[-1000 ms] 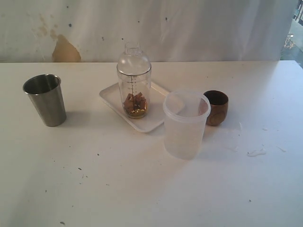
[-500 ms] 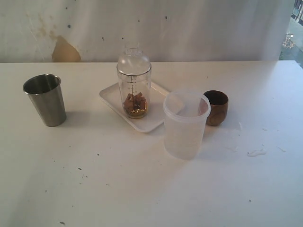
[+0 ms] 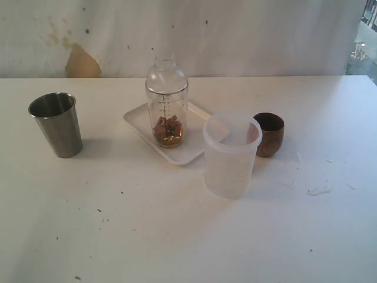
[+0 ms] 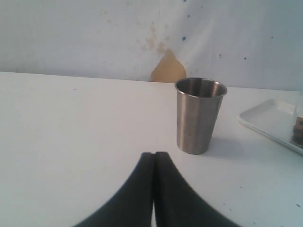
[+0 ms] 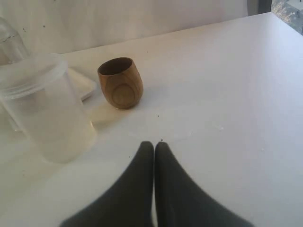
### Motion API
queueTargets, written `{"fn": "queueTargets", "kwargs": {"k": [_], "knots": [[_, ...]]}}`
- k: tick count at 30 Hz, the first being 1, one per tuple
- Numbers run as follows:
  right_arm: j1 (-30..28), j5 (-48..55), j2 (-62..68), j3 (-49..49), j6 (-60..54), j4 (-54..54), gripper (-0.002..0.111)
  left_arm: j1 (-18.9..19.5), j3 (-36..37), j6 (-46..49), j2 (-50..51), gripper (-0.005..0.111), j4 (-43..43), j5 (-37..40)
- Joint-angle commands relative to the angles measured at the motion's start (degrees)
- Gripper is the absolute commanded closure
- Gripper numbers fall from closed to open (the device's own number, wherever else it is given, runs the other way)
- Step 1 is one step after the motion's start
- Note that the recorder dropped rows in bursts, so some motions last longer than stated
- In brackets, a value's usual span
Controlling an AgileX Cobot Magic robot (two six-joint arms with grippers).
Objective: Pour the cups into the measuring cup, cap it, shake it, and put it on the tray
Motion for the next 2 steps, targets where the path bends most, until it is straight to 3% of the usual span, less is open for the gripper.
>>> {"fn": "queueTargets", "kwargs": {"k": [1, 2], "knots": [[0.21, -0.56, -0.26, 0.33, 0.12, 0.03, 0.108, 0.24, 0.26, 0.05, -0.26, 0.107, -0.35, 0.06], [0.21, -0.56, -0.26, 0.33, 0.12, 0.03, 0.108, 0.24, 0.26, 0.05, -0.26, 0.107, -0.35, 0.06]]}}
